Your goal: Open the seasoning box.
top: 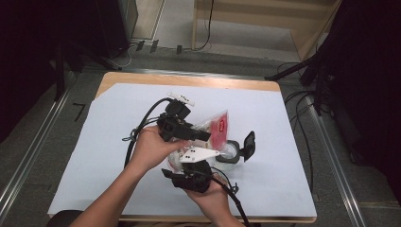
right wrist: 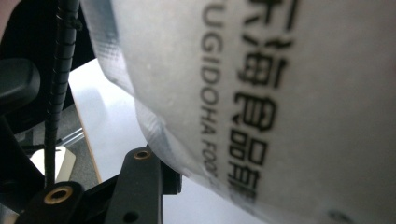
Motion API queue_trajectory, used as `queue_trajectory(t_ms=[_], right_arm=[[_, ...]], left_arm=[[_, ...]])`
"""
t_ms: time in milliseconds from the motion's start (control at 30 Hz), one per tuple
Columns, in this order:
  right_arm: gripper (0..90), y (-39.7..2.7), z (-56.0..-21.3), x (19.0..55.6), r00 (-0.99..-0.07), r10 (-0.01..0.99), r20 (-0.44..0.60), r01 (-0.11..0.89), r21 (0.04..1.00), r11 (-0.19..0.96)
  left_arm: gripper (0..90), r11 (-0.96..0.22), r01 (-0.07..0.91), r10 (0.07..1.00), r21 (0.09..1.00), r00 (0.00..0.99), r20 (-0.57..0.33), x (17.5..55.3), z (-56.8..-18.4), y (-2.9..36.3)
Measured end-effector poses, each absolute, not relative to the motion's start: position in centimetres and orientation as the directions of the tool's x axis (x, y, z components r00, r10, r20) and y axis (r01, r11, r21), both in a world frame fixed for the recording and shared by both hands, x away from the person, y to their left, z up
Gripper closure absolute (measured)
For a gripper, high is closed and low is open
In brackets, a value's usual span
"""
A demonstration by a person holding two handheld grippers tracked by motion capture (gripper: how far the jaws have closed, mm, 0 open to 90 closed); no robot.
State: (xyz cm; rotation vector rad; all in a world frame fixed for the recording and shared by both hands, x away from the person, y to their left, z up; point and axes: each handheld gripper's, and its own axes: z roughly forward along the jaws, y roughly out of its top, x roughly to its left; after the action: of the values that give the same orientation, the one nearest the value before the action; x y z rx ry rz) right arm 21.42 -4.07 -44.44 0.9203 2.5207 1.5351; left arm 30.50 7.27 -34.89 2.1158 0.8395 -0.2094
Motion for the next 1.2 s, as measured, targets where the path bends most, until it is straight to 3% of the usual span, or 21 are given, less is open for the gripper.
queue_trajectory(t_ms=[1200], right_arm=[[63.5, -4.50, -43.76, 21.46, -0.797, 0.526, 0.297, 0.497, 0.818, 0.290]], left_arm=[[66.4, -0.437, 0.626, 0.499, 0.646, 0.766, -0.404, 30.66, -34.37, 6.63]])
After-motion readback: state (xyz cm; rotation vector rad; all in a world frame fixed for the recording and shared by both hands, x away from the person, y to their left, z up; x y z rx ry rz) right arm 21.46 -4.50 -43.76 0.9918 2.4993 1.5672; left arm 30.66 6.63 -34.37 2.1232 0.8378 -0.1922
